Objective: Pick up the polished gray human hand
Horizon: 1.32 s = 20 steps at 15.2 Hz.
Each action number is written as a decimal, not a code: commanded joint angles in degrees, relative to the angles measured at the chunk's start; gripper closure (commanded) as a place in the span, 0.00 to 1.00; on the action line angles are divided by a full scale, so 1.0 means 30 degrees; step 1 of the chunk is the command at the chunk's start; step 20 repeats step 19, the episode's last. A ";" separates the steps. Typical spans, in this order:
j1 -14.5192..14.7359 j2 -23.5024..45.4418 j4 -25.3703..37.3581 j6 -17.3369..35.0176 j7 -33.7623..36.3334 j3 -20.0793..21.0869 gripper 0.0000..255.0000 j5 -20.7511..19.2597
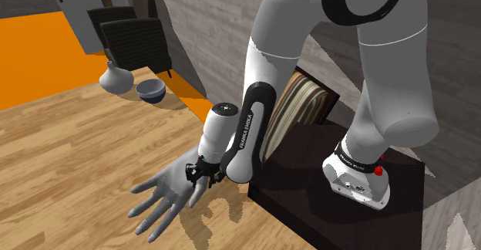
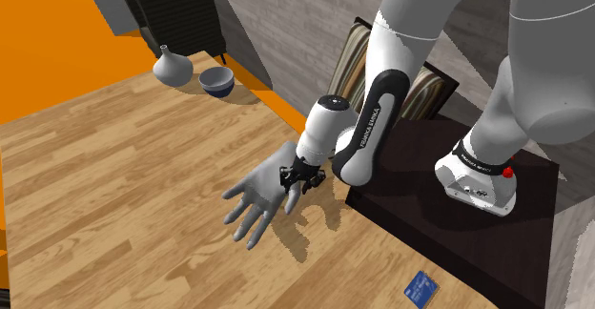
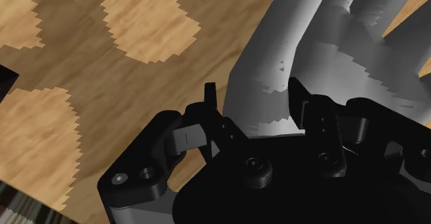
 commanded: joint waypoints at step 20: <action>-0.0773 -0.4809 -0.1112 -0.3602 0.0381 0.0924 1.00 0.0544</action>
